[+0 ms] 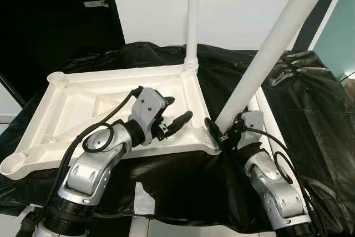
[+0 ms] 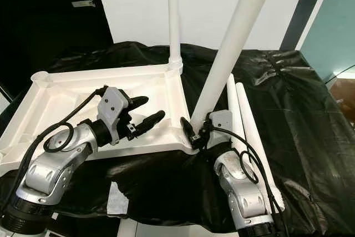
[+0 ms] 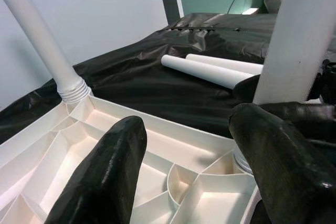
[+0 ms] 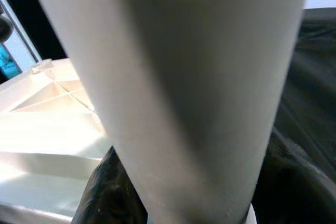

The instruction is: Building children table

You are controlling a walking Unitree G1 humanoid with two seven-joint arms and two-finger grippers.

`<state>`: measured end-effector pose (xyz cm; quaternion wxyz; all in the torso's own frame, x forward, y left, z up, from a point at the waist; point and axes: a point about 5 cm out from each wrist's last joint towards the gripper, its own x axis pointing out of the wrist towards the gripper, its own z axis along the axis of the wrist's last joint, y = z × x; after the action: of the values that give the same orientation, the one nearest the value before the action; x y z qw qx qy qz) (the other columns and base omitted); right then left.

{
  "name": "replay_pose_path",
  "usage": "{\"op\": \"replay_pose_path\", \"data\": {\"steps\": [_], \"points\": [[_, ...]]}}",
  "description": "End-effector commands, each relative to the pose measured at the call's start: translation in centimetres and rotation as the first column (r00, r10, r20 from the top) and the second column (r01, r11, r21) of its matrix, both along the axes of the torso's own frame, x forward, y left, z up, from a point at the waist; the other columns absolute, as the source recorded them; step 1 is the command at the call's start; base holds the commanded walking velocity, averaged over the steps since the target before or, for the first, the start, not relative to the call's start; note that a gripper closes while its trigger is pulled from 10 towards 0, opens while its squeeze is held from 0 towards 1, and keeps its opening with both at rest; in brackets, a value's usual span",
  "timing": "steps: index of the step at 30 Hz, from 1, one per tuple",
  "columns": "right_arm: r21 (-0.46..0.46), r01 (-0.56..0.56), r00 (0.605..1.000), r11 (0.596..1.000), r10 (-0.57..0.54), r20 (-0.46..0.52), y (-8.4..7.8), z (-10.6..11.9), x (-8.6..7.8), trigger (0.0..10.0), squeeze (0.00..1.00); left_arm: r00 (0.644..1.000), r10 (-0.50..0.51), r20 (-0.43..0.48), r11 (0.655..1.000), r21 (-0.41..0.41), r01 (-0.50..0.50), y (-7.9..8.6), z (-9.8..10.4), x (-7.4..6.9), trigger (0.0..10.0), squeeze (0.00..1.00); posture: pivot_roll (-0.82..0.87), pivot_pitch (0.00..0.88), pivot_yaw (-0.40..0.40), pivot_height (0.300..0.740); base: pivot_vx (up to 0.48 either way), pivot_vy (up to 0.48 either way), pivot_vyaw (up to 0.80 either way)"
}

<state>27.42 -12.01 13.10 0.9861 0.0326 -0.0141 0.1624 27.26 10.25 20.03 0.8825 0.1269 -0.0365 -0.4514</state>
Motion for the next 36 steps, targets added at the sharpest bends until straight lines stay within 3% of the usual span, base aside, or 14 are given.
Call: {"op": "replay_pose_path", "data": {"steps": [1,6,7,13,14,19,20,26,31,36], "points": [[-0.029,0.105,0.985,0.994,-0.108,-0.138,-1.4,-2.4,0.1,10.0,0.0,1.0,-0.019,0.001,1.0,0.011,0.019,0.1,0.2,0.1,10.0,0.0,-0.03,0.018,0.014,0.74,0.0,0.0,0.0],[-0.037,0.035,0.992,0.999,-0.039,-0.119,0.2,-1.9,0.4,10.0,0.0,1.0,-0.016,0.004,1.0,0.004,0.016,0.0,0.3,0.1,10.0,0.0,-0.03,0.019,0.016,0.74,0.0,0.0,0.0],[-0.116,-0.085,0.993,0.99,0.075,-0.092,-0.7,-1.6,0.4,10.0,0.0,1.0,-0.02,0.002,1.0,0.003,0.02,0.0,0.3,0.0,10.0,0.0,-0.03,0.023,0.016,0.74,0.0,0.0,0.0],[-0.168,-0.175,0.982,0.97,0.159,-0.102,-2.5,-1.4,0.6,10.0,0.0,1.0,-0.02,0.001,1.0,0.005,0.02,0.1,0.3,0.1,10.0,0.0,-0.04,0.023,0.017,0.74,0.0,0.0,0.0],[-0.193,-0.224,0.973,0.955,0.206,-0.108,-3.9,-1.4,0.7,10.0,0.0,1.0,-0.015,0.007,1.0,0.005,0.015,0.2,0.4,0.3,10.0,0.0,-0.03,0.02,0.016,0.74,0.0,0.0,0.0],[-0.212,-0.308,0.95,0.928,0.288,-0.121,-4.5,-1.5,0.5,10.0,0.0,1.0,-0.012,0.01,1.0,0.005,0.012,0.2,0.5,0.3,10.0,0.0,-0.03,0.018,0.018,0.74,0.0,0.0,0.0],[-0.235,-0.357,0.933,0.904,0.335,-0.128,-4.6,-1.6,0.5,10.0,0.0,1.0,-0.011,0.01,1.0,0.003,0.011,0.2,0.6,0.3,10.0,0.0,-0.03,0.018,0.023,0.74,0.0,0.0,0.0],[-0.231,-0.4,0.916,0.887,0.381,-0.122,-5.1,-1.4,1.3,10.0,0.0,1.0,-0.012,0.01,1.0,0.003,0.012,0.2,0.6,0.4,10.0,0.0,-0.03,0.017,0.03,0.74,0.0,0.0,0.0],[-0.205,-0.498,0.867,0.843,0.479,-0.137,-4.7,-1.4,2.0,10.0,0.0,1.0,-0.016,0.013,1.0,0.007,0.016,0.2,0.8,0.4,10.0,0.0,-0.02,0.02,0.036,0.74,0.0,0.0,0.0],[-0.094,-0.451,0.89,0.888,0.439,-0.123,-4.6,-1.4,2.5,10.0,0.0,1.0,-0.012,0.014,1.0,0.007,0.012,0.3,0.9,0.3,10.0,0.0,-0.02,0.022,0.033,0.74,0.0,0.0,0.0]]}}
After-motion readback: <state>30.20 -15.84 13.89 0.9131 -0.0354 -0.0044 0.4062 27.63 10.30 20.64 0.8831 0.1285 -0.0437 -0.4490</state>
